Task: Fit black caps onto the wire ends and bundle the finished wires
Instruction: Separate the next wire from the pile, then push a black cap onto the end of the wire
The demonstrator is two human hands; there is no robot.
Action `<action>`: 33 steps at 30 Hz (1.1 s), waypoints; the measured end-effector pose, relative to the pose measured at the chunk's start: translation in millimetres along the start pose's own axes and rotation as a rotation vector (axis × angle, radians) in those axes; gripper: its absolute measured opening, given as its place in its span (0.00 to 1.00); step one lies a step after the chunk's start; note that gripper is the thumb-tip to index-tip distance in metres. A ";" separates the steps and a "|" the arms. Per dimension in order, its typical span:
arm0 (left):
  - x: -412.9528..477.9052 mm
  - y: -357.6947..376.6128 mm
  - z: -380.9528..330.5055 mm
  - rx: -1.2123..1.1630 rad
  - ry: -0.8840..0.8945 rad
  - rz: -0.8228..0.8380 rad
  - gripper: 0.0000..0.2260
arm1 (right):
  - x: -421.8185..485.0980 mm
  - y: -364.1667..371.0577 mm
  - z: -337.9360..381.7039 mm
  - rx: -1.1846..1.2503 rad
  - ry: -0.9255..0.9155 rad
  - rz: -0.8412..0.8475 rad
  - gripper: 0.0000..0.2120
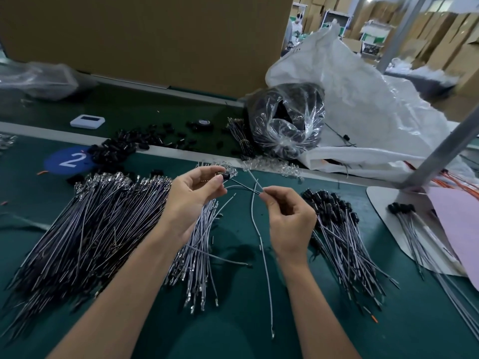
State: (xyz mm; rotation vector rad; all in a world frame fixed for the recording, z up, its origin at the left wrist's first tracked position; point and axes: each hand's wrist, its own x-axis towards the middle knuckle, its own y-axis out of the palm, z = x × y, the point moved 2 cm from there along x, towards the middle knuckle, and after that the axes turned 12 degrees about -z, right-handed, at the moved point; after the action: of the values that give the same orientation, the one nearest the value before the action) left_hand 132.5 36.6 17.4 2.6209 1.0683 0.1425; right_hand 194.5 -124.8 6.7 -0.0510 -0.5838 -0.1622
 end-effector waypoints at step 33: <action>3.7 20.0 15.5 -0.035 -0.097 0.186 0.12 | 5.9 -1.2 -5.4 0.016 0.063 0.009 0.08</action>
State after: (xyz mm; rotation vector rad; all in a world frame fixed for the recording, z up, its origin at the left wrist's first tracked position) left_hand 151.6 21.8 9.0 2.6621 0.7828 0.0727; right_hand 202.1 -127.3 5.5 -0.0325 -0.5219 -0.1501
